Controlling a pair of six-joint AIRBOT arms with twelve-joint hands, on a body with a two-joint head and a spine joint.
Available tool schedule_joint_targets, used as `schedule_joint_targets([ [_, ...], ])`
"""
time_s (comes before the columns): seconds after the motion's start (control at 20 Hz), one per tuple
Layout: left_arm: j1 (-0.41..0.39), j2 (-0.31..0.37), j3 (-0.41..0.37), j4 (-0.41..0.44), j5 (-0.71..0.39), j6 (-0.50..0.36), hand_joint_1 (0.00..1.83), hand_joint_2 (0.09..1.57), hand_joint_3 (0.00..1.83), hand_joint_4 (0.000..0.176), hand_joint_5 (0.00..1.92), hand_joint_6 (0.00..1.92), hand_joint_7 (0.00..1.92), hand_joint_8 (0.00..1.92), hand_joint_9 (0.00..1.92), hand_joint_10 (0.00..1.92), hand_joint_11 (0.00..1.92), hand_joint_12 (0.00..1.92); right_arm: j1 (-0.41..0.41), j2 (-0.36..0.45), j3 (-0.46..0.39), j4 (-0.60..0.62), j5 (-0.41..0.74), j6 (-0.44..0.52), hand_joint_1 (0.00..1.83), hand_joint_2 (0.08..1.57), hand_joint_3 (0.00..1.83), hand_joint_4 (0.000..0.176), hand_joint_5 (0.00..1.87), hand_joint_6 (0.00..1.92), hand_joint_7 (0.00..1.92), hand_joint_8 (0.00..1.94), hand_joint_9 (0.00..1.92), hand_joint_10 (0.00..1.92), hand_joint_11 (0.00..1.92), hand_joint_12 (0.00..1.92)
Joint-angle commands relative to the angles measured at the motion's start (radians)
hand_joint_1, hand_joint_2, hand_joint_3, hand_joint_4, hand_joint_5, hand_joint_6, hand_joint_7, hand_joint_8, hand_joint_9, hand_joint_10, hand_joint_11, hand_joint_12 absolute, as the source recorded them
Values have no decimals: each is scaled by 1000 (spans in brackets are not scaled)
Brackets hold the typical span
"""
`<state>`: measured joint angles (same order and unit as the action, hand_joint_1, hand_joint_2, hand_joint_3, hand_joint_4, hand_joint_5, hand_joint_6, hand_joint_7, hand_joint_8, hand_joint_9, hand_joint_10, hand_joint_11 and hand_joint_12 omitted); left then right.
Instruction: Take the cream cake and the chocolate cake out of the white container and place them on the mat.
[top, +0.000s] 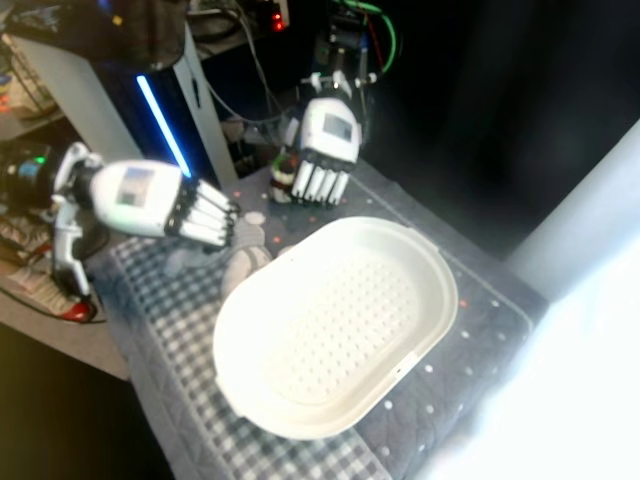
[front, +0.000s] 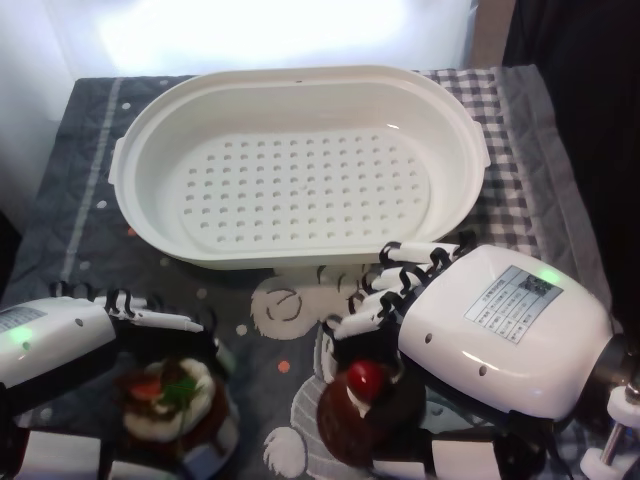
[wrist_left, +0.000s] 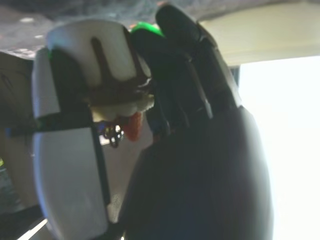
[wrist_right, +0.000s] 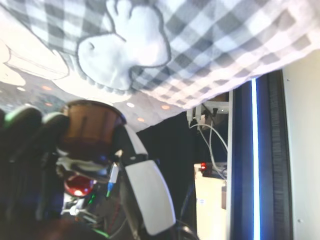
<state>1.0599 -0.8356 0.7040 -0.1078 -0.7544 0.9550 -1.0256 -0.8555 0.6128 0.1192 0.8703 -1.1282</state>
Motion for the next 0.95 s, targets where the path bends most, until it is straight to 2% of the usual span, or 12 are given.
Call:
schedule_joint_targets([
  [0.0,-3,0,0,3,-127,-9,723,1009,0,0,506,140,505,154,291,603,10,1359,5,1,-3,-21,117,3,1015,927,0,0,687,648,623,830,507,1051,236,1580],
  [0.1,5,10,-2,-6,-141,-9,661,958,0,0,459,28,449,42,228,510,0,1197,4,11,-3,-9,123,3,871,849,0,0,637,442,557,686,430,992,161,1602],
  [0.15,13,15,-5,-12,-157,-9,638,923,0,28,419,2,402,7,173,578,0,1295,2,16,-4,-3,129,3,834,790,0,0,600,373,519,628,366,965,60,1663],
  [0.4,72,39,-20,-69,-311,-9,627,899,0,46,495,22,483,28,232,614,0,1327,-11,29,-7,18,197,3,733,821,1,0,583,382,477,775,351,1143,150,1700],
  [0.45,83,49,-23,-82,-354,-9,669,944,7,40,562,29,613,56,338,589,0,1268,-13,30,-7,21,213,3,688,836,5,0,597,447,463,941,395,1207,167,1687],
  [0.5,95,60,-27,-97,-411,-10,584,979,8,15,637,48,703,88,433,613,100,1195,-14,33,-6,23,239,3,616,858,12,0,568,541,436,1050,385,1278,158,1704],
  [0.55,104,68,-27,-114,-472,-9,542,1044,7,0,732,62,807,125,578,627,306,1082,-15,38,-3,30,273,3,540,901,33,0,528,743,476,1090,429,1297,260,1686],
  [0.65,116,79,-26,-136,-562,-9,492,1164,0,0,893,60,932,146,789,533,578,914,-15,43,7,41,330,3,510,989,90,0,467,1037,465,1252,450,1372,324,1648],
  [0.75,116,86,-19,-147,-639,-9,548,1218,1,0,946,62,979,171,843,561,594,1015,-15,51,18,51,416,3,505,1010,113,0,521,1118,514,1320,520,1395,395,1639],
  [0.8,114,87,-14,-153,-681,-6,876,1214,0,65,832,1006,1035,173,927,624,687,1156,-15,59,22,58,474,3,539,1056,171,0,489,1236,528,1395,528,1458,373,1691],
  [0.85,110,89,-13,-168,-721,17,928,1220,1,107,787,1234,1067,179,968,669,745,1214,-15,67,28,70,539,3,577,1021,235,0,536,1291,598,1371,597,1431,438,1681],
  [0.9,108,90,-12,-190,-767,42,1187,1162,3,0,841,1093,963,1095,1024,642,803,1180,-15,70,35,83,601,3,672,1092,300,0,407,1536,581,1572,536,1666,378,1887],
])
